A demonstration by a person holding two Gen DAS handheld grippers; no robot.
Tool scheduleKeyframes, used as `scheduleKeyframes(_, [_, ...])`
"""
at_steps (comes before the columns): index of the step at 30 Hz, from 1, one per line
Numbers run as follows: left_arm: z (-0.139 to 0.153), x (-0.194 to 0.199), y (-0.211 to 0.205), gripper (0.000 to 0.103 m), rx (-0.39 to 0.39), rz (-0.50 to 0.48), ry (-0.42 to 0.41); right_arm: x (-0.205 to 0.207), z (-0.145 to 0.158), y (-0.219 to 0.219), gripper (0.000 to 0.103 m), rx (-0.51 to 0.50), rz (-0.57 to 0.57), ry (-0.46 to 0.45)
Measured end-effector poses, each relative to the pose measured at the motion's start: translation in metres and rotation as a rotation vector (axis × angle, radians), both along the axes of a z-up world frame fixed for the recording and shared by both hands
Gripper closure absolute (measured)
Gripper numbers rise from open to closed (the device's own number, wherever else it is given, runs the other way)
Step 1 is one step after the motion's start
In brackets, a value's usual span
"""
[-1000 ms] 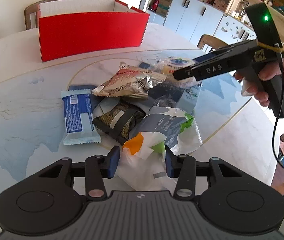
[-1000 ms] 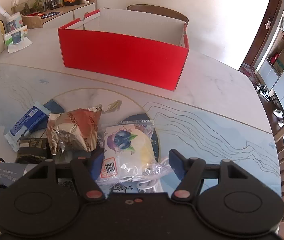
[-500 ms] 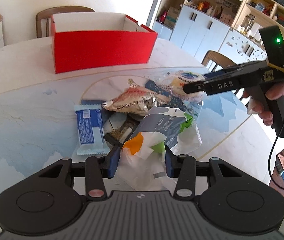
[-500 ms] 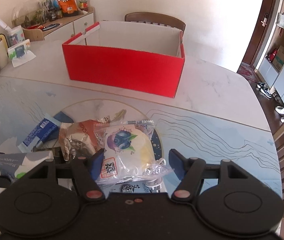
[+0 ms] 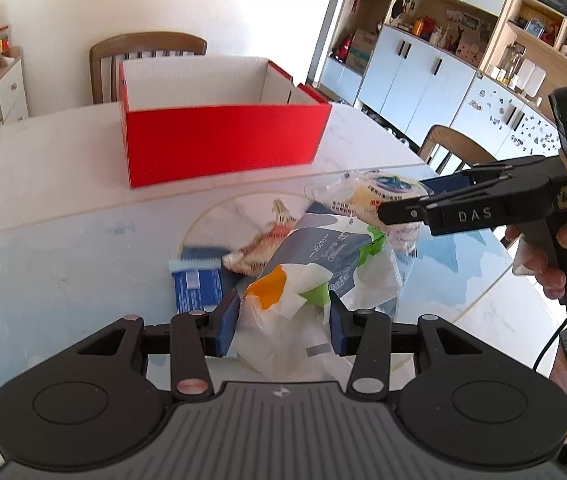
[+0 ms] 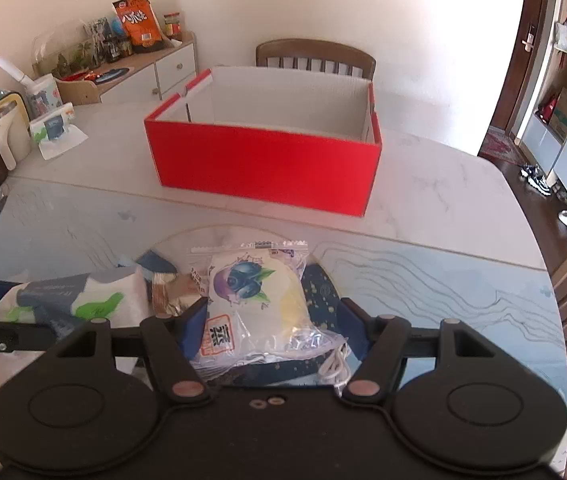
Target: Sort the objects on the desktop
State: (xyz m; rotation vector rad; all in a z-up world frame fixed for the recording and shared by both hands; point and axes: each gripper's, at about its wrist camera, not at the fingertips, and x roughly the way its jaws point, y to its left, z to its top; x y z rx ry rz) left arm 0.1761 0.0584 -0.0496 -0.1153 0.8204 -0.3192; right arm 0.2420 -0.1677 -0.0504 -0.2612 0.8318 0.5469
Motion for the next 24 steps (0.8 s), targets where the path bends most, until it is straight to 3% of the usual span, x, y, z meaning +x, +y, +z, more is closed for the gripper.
scheduleKeyframes(24, [0.068,0.082,0.031,0.06,0.026,0.081,-0.149,0.059,0.056,0.018,0.036,0.07,0.037,-0.062])
